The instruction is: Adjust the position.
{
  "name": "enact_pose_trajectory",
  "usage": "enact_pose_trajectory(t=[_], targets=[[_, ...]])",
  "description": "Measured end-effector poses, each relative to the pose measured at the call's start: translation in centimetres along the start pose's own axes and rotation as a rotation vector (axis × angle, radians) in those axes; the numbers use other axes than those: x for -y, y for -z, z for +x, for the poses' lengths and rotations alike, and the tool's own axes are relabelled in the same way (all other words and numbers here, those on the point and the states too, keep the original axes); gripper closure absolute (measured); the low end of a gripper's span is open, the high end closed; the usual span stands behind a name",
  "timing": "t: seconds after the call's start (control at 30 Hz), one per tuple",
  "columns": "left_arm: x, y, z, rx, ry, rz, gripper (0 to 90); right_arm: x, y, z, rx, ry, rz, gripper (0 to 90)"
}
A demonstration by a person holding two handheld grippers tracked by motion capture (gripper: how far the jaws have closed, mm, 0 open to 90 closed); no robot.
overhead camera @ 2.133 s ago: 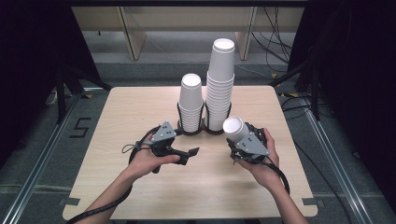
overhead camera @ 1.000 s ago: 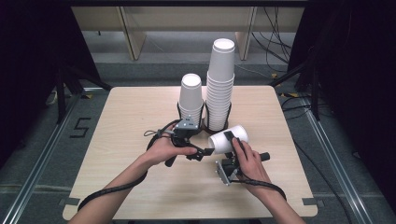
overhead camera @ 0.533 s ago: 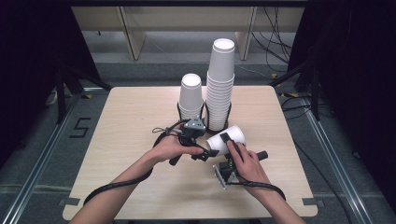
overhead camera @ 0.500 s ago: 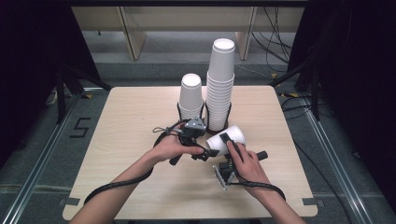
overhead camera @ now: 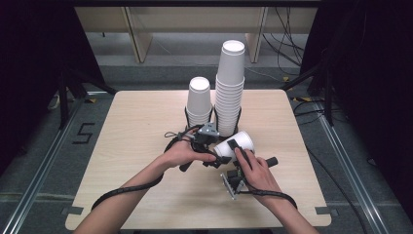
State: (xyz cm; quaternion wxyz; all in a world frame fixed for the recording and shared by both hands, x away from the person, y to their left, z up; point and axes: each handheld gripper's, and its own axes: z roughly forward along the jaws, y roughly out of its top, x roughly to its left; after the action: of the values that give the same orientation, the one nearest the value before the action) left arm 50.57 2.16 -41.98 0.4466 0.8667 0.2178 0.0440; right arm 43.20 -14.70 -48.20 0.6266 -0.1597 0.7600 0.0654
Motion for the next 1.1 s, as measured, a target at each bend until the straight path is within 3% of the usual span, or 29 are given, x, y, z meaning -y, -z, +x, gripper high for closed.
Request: enact_pose_trajectory(t=[0.03,0.13,0.2,0.3,0.33,0.37,0.4,0.43,0.63,0.67,0.7,0.73,0.77,0.83,1.1], targets=[[0.0,-0.1,0.1,0.009,-0.001,0.001,9.6,-0.2,-0.2,-0.5,0.038,0.060,-0.042,19.4],[0.0,-0.3,0.0,0.007,-0.001,0.004,11.0,-0.3,-0.3,-0.6,0.011,0.081,-0.045,19.4],[0.1,-0.4,0.0,0.003,-0.004,0.013,11.7,-0.3,-0.3,-0.5,0.031,0.060,-0.047,19.4],[0.2,-0.5,0.0,0.004,-0.008,0.018,12.6,-0.5,-0.2,-0.6,0.021,0.062,-0.039,19.3],[0.2,-0.6,-0.1,0.006,-0.009,0.018,12.8,-0.4,-0.1,0.0,0.003,-0.004,-0.016,19.3],[0.2,-0.6,-0.1,0.006,-0.009,0.018,13.2,-0.4,-0.1,-0.1,0.000,0.003,-0.021,19.3],[0.2,-0.7,-0.1,0.010,-0.015,0.018,13.9,-0.5,-0.3,-0.6,0.026,0.067,-0.059,19.3],[0.3,-0.8,-0.2,0.008,-0.017,0.019,14.1,-0.6,-0.2,-0.6,0.015,0.074,-0.049,19.3],[0.2,-0.9,-0.2,0.020,-0.020,0.021,17.8,-0.6,-0.1,-0.7,0.015,0.071,-0.042,19.3],[0.2,-1.0,-0.3,0.024,-0.017,0.022,17.9,-0.6,0.1,-0.2,-0.001,0.010,-0.009,19.2],[0.2,-1.0,-0.3,0.023,-0.017,0.022,17.9,-0.6,0.1,-0.2,0.003,0.014,-0.020,19.2],[0.2,-1.0,-0.3,0.019,-0.023,0.022,18.0,-0.6,-0.2,-0.6,0.039,0.060,-0.065,19.1],[0.2,-1.0,-0.3,0.018,-0.023,0.017,18.1,-0.6,0.1,-0.2,0.015,0.009,-0.021,19.0],[0.2,-1.1,-0.3,0.016,-0.017,0.005,18.5,-0.5,-0.2,-0.7,0.035,0.069,-0.057,18.7],[0.1,-0.9,-0.3,0.009,-0.047,-0.006,20.1,-0.3,-0.2,-0.8,0.055,0.079,-0.058,17.1]])
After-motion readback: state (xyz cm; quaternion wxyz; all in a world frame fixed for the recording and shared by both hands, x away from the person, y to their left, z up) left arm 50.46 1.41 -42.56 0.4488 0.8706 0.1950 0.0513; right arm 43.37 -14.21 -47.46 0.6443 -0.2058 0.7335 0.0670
